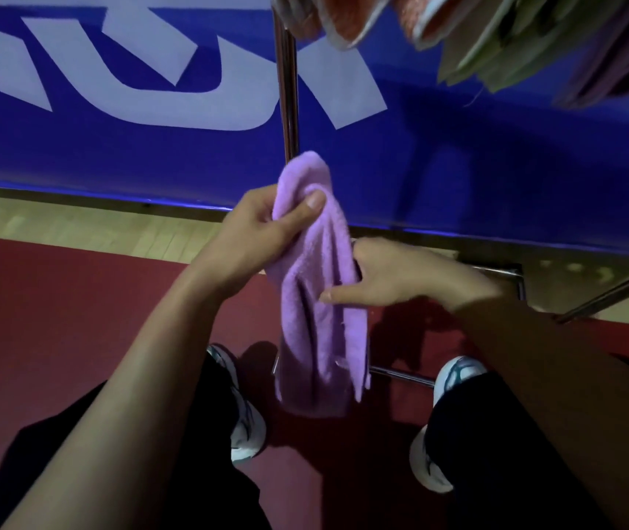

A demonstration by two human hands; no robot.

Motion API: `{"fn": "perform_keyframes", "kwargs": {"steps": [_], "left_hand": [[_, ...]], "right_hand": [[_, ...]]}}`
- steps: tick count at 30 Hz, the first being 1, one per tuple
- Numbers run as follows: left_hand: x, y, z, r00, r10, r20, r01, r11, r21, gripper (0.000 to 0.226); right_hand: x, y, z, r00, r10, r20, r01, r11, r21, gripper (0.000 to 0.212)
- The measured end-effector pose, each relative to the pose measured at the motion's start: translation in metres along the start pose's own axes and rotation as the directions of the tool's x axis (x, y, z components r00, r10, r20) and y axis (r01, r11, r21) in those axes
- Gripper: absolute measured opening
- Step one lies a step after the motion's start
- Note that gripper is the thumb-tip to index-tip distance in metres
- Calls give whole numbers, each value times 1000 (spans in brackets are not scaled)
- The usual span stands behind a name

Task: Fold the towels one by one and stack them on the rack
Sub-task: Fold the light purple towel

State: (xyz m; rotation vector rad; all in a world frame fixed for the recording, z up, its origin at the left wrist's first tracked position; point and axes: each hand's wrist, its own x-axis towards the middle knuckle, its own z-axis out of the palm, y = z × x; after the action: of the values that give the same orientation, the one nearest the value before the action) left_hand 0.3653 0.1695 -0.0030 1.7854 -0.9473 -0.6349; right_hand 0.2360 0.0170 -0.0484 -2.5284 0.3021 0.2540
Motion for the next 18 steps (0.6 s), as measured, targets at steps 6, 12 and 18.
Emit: {"fn": "perform_keyframes", "kwargs": {"steps": [6, 12, 18], "left_hand": [[-3, 6, -20, 996, -89, -31, 74, 942, -329, 26], [-6, 6, -57, 942, -277, -190, 127, 818, -561, 37], [-7, -14, -81, 836, -385, -391, 201, 878, -434, 19]], "right_hand": [[6, 0, 7, 993, 111, 42, -106, 988, -113, 24], [5, 6, 10, 963, 232, 138, -185, 939, -290, 16], [4, 24, -11, 977, 208, 47, -189, 945, -268, 20]]}}
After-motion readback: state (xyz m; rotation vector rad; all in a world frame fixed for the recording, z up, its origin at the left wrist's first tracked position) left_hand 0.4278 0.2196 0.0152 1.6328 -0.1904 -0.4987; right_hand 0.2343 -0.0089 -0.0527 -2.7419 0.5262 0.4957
